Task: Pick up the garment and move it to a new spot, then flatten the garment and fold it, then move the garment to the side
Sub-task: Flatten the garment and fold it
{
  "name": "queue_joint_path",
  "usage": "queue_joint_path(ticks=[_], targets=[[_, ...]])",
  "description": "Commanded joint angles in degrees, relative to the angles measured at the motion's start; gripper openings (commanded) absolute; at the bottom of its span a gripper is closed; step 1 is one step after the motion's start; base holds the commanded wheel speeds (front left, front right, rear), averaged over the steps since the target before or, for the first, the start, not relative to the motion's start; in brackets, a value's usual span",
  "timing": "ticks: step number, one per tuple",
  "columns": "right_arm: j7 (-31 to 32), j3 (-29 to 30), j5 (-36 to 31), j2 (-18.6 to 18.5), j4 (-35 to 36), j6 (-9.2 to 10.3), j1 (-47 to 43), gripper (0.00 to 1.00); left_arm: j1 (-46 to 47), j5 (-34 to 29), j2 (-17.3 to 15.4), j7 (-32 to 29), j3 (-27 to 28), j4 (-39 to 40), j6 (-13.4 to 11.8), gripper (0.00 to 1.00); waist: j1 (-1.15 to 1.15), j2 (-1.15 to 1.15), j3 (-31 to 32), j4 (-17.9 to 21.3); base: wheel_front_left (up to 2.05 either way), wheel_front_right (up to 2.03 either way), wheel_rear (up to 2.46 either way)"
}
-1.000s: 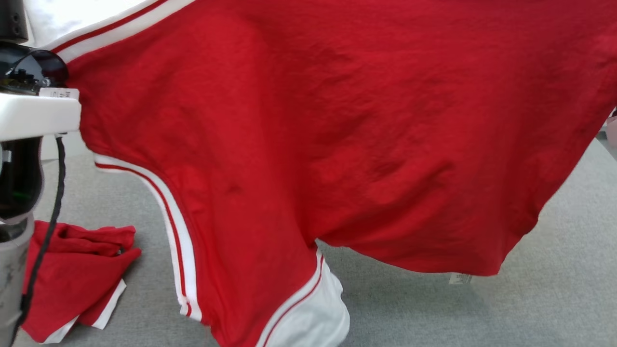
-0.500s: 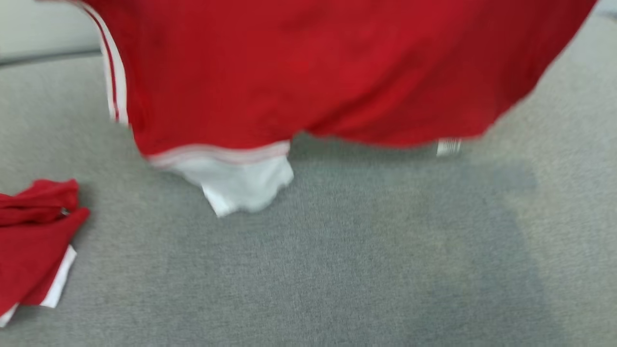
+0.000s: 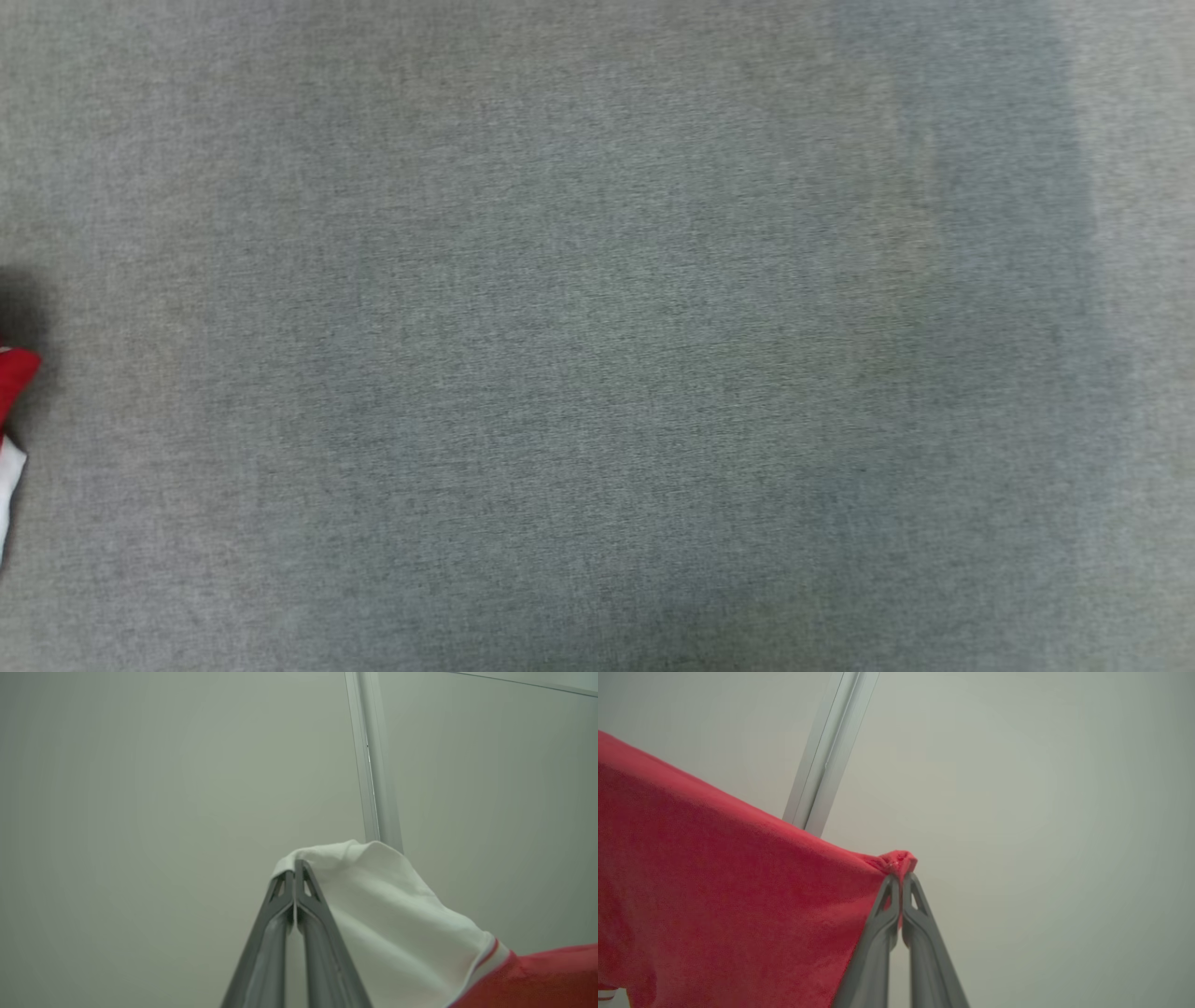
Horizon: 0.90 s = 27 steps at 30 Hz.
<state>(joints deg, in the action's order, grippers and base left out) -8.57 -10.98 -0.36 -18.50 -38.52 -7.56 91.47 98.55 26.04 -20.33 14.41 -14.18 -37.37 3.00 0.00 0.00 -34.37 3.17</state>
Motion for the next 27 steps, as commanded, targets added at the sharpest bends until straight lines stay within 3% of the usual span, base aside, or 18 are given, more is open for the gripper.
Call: queue_joint_path(ticks=[1,4,14,21,27], targets=[[-2.2,0.4,-0.6,1.2,-3.7,0.13,-0.4,0.00,0.6,-1.9,0.9,0.6,-1.4,-1.8,1.1,0.00,0.00,0.00,-1.1,-1.0,0.00,0.00,0.00],[-3.3,-0.3,-0.5,2.2,-6.9,0.13,-1.8,0.00,-0.7,-2.9,2.0,0.8,-2.5,-3.2,2.0,0.00,0.00,0.00,-1.6,-1.7,0.00,0.00,0.00],[-6.5,-5.4,3.3,4.2,-18.3,0.13,-14.3,0.00,-19.8,-7.2,4.5,0.8,-4.9,-0.9,4.2,0.00,0.00,0.00,-1.7,-4.8,0.00,0.00,0.00],[-6.7,-9.2,9.7,3.3,-19.7,0.13,-24.0,0.00,-34.2,-9.6,2.9,0.8,-10.5,1.4,4.4,0.00,0.00,0.00,2.5,-5.5,0.00,0.00,0.00],[-6.7,-13.6,15.8,1.7,-20.7,0.13,-31.4,0.00,-43.1,-3.4,-0.6,0.8,-14.0,3.5,4.5,0.00,0.00,0.00,8.3,-5.2,0.00,0.00,0.00]])
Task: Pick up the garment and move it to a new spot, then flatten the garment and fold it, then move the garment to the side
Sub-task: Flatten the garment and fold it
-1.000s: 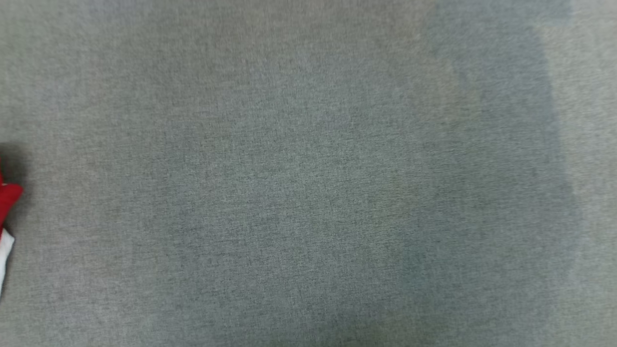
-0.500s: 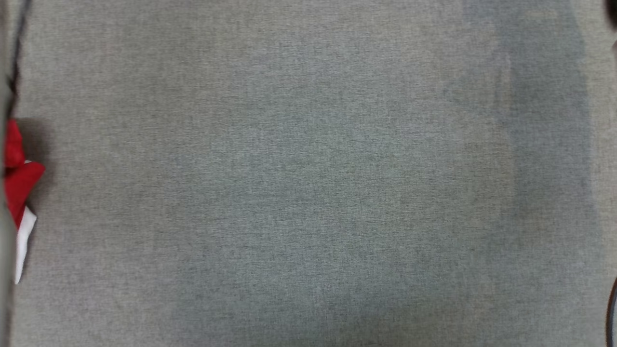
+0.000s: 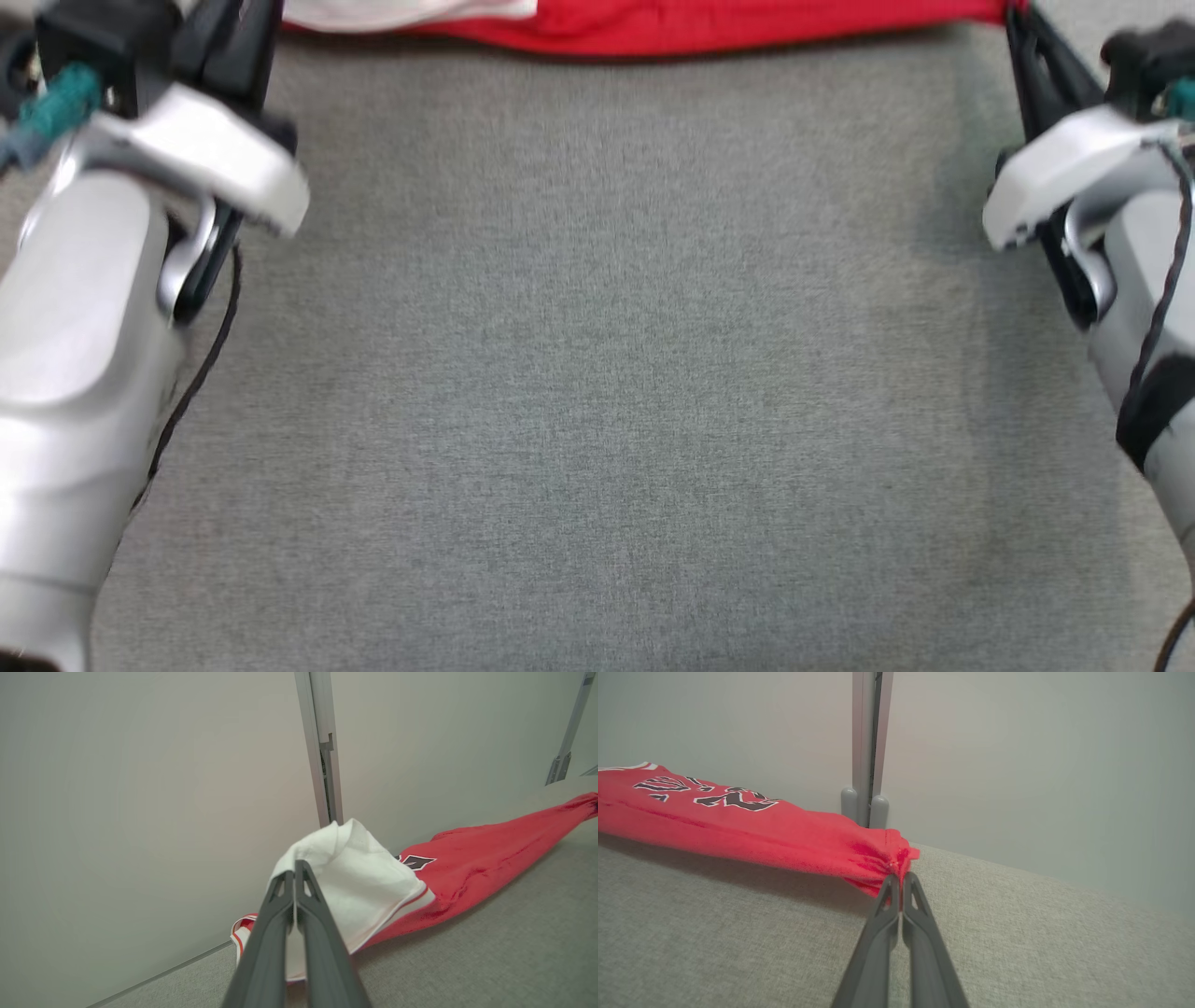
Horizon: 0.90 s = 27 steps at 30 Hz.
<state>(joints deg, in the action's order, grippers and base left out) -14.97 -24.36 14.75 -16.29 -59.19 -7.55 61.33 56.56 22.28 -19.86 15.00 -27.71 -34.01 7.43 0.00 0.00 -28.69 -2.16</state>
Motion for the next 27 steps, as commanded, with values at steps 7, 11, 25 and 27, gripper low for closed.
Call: queue_joint_path(ticks=[7,11,25,27], targets=[[-0.3,-5.9,6.2,-2.7,0.0,0.13,-8.4,0.00,-9.2,4.6,-6.5,0.2,-11.0,1.9,0.0,0.00,0.00,0.00,9.6,-0.5,0.00,0.00,0.00],[0.4,-10.3,8.7,-4.2,-0.7,0.13,-11.9,0.00,-12.7,6.6,-9.1,0.2,-18.0,2.8,0.0,0.00,0.00,0.00,13.5,-0.8,0.00,0.00,0.00],[5.5,-23.0,19.9,-10.1,2.7,0.13,-21.6,0.00,-21.4,15.8,-16.0,-0.2,-29.4,8.4,0.1,0.00,0.00,0.00,23.6,-1.6,0.00,0.00,0.00],[6.5,-24.6,22.0,-11.4,4.1,0.12,-22.7,0.00,-22.4,17.7,-17.3,-0.8,-31.2,10.0,0.0,0.00,0.00,0.00,24.8,-1.8,0.00,0.00,0.00]])
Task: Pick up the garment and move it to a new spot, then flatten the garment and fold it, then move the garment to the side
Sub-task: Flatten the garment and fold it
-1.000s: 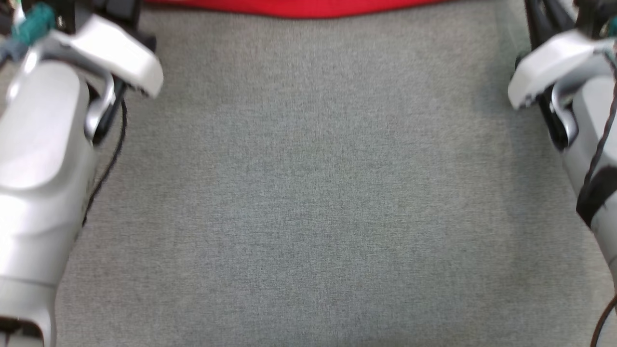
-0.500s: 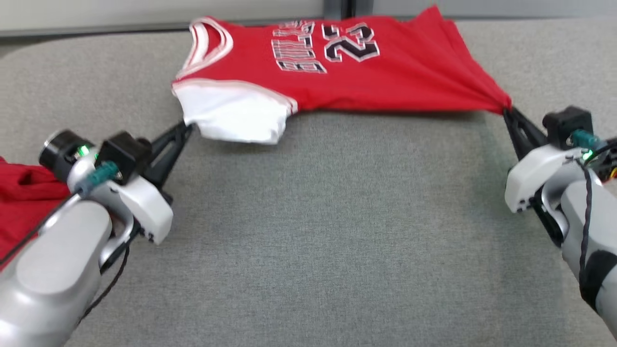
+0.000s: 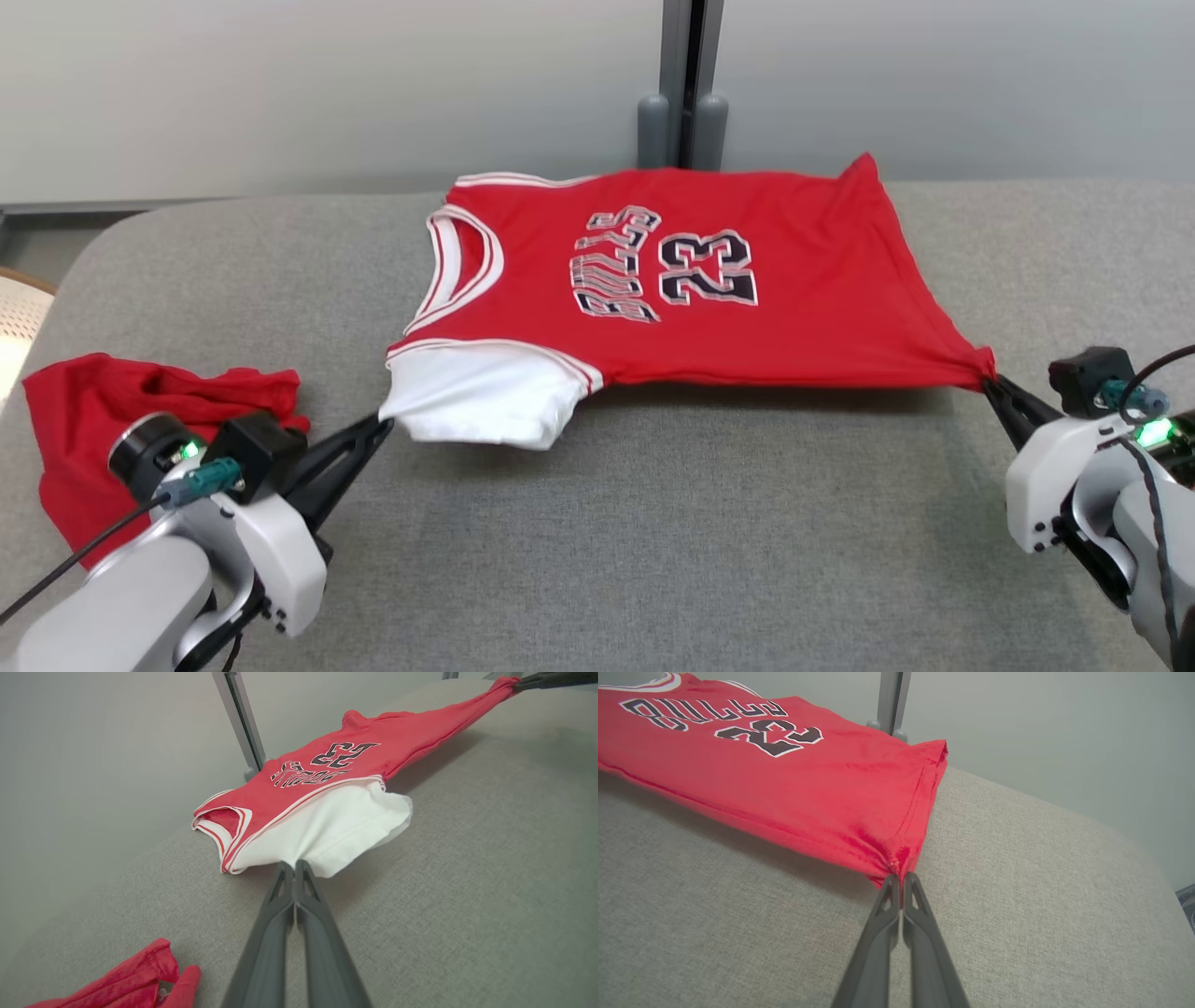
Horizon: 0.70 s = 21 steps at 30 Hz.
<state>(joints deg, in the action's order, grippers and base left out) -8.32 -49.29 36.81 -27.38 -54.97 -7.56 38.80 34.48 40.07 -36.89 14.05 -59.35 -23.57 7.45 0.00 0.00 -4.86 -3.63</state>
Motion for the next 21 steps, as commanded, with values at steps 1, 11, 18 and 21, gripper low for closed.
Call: queue_joint_path(ticks=[1,11,18,21], targets=[[0.6,-0.5,1.1,-1.0,0.5,0.14,-0.8,0.00,-0.8,0.8,-1.0,-0.4,-0.5,0.6,0.0,0.00,0.00,0.00,1.6,-0.4,0.00,0.00,0.00],[11.8,-9.0,14.3,-9.1,11.5,0.13,-6.7,0.00,-5.9,12.1,-8.8,-7.0,-9.8,14.7,0.0,0.00,0.00,0.00,5.8,0.0,0.00,0.00,0.00],[20.1,-14.0,22.5,-16.1,21.0,0.13,-9.0,0.00,-7.6,19.6,-14.6,-12.4,-12.6,25.8,0.0,0.00,0.00,0.00,6.9,0.7,0.00,0.00,0.00],[23.1,-16.1,24.2,-18.8,24.3,0.13,-9.3,0.00,-8.3,20.5,-16.8,-15.1,-13.2,29.1,0.0,0.00,0.00,0.00,7.3,1.1,0.00,0.00,0.00]])
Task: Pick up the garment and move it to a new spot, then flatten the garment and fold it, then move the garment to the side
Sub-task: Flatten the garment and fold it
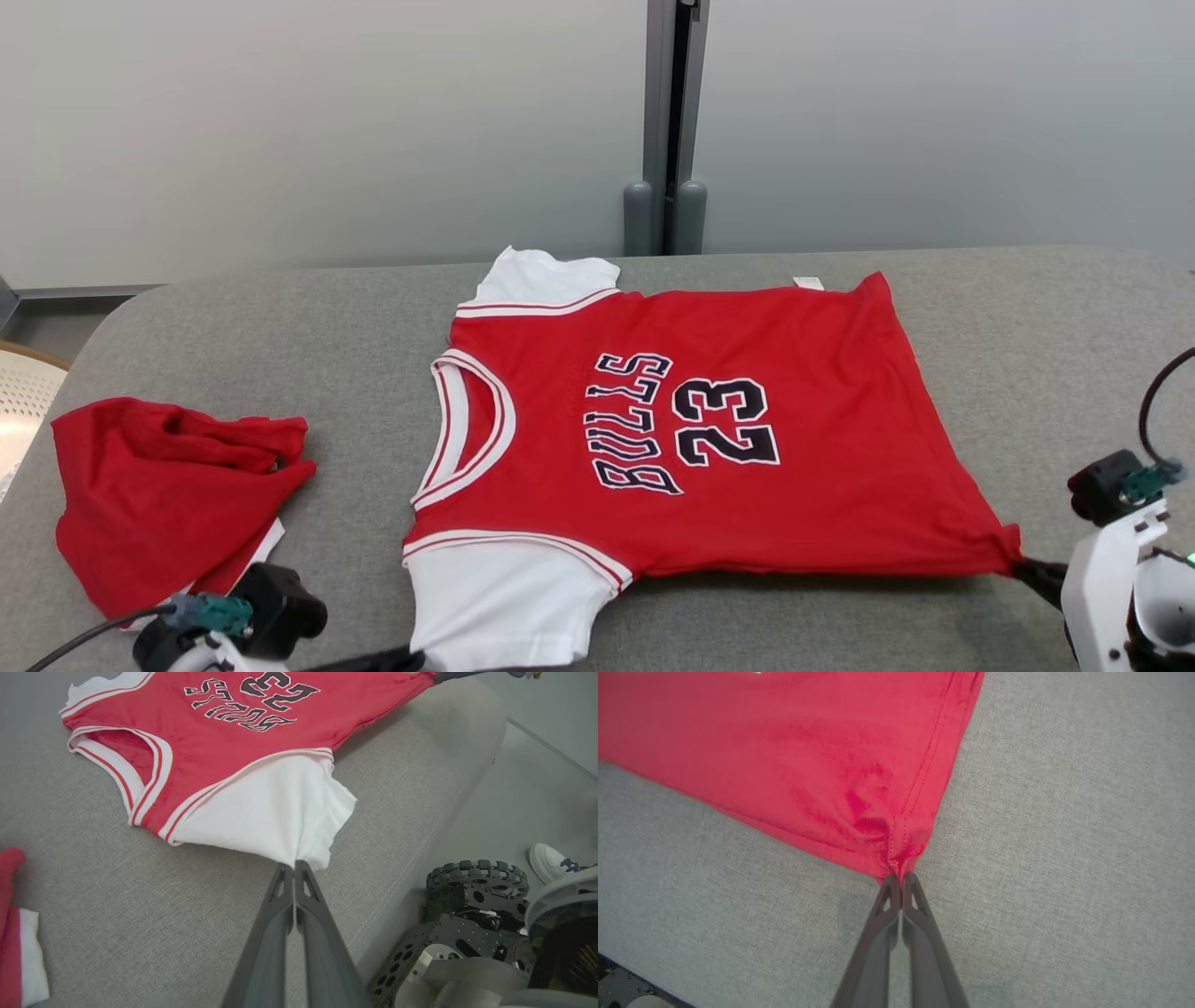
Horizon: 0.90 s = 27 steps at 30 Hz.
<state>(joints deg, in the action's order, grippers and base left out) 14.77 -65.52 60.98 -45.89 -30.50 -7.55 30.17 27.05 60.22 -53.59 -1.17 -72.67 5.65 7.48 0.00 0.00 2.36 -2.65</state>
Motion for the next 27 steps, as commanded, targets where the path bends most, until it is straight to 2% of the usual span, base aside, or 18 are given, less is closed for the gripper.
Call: queue_joint_path(ticks=[1,4,7,10,14,27], targets=[[0.6,-1.1,-0.7,-1.3,1.0,0.12,-0.4,0.00,-1.3,0.7,-0.7,-0.6,-0.1,0.8,0.0,0.00,0.00,0.00,0.2,0.2,0.00,0.00,0.00],[2.4,-4.2,-2.3,-3.6,4.1,0.12,-0.3,0.00,-2.4,3.3,-2.1,-2.7,-0.3,3.4,0.0,0.00,0.00,0.00,0.5,0.7,0.00,0.00,0.00],[5.0,-5.4,-1.1,-5.3,6.6,0.12,-0.9,0.00,-3.4,5.7,-3.2,-5.2,-0.4,5.9,0.0,0.00,0.00,0.00,0.7,1.1,0.00,0.00,0.00],[7.5,-6.1,0.3,-6.9,10.0,0.12,-1.0,0.00,-3.6,6.1,-3.9,-6.3,-0.5,6.9,0.0,0.00,0.00,0.00,0.8,1.3,0.00,0.00,0.00],[6.8,-5.8,0.5,-9.0,13.0,0.12,1.0,0.00,-2.7,5.6,-4.3,-6.4,-0.5,6.4,0.0,0.00,0.00,0.00,0.4,1.5,0.00,0.00,0.00],[4.3,-3.2,0.5,-7.1,8.9,0.12,6.1,0.00,4.3,3.9,-2.1,-0.1,4.3,0.0,0.0,0.00,0.00,0.00,-2.4,1.7,0.00,0.00,0.00]])
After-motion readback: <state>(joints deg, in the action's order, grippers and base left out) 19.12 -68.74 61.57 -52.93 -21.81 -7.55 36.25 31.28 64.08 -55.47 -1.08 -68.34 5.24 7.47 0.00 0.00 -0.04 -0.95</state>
